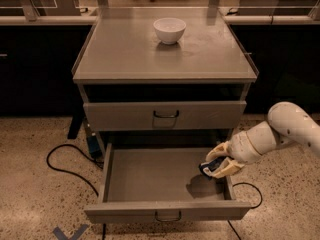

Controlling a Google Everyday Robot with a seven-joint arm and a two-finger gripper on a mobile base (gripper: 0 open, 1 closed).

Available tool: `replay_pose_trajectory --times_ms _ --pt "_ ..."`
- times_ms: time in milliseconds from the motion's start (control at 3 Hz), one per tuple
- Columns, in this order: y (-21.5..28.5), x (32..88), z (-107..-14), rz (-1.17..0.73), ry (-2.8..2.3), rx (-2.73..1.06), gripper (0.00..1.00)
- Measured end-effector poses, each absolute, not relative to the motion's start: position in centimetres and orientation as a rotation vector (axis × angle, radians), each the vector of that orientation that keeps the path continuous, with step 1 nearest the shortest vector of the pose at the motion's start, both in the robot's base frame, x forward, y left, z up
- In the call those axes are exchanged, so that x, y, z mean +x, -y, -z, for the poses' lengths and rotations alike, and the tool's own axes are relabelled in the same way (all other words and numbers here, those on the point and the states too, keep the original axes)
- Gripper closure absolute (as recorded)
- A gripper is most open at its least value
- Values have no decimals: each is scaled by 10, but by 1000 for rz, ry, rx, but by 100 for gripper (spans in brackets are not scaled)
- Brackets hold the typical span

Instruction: Place rxbar blueberry into middle drawer

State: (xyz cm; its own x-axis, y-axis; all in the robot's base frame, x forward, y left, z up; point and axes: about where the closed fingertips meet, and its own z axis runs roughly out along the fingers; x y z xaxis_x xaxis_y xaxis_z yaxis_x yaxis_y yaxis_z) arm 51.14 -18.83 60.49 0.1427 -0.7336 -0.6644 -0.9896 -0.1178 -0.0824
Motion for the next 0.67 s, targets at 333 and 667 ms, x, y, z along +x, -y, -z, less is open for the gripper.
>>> replay_pose_trajectory --times_ms 333,667 --pt "151 501 -573 -708 -1692 -1835 100" --pt "145 507 -564 -675 -1720 -1795 100"
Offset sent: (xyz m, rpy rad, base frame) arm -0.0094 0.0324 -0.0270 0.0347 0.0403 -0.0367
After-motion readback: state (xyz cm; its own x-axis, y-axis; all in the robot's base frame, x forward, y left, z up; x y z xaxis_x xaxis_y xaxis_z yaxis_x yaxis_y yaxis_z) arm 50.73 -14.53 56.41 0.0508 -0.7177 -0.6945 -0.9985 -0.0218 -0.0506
